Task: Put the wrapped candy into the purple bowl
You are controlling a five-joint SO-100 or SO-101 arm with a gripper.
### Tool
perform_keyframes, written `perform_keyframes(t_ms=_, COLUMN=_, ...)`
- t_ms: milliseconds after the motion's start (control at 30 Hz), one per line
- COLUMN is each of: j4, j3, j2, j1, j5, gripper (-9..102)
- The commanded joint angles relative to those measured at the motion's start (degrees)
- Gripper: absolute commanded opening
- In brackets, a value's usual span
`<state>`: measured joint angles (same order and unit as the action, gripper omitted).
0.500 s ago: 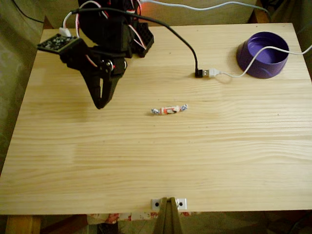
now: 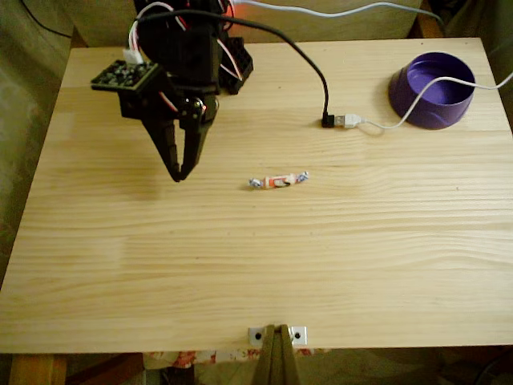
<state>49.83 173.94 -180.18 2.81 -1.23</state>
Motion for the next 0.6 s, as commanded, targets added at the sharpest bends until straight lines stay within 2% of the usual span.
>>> perform_keyframes(t_ms=0, j4=-0.26, j3=-1.05, j2=-0.62, j1=0.26, j5=0.09, gripper=-2)
perform_keyframes(t_ms=400, j4=-0.26, j3=-1.05, j2=-0.62, j1=-0.09, j5=0.44, gripper=-2)
perform_keyframes(t_ms=567, j4=-0.35, j3=-1.85, j2=-0.62, j1=2.11, j5=4.83, gripper=-3)
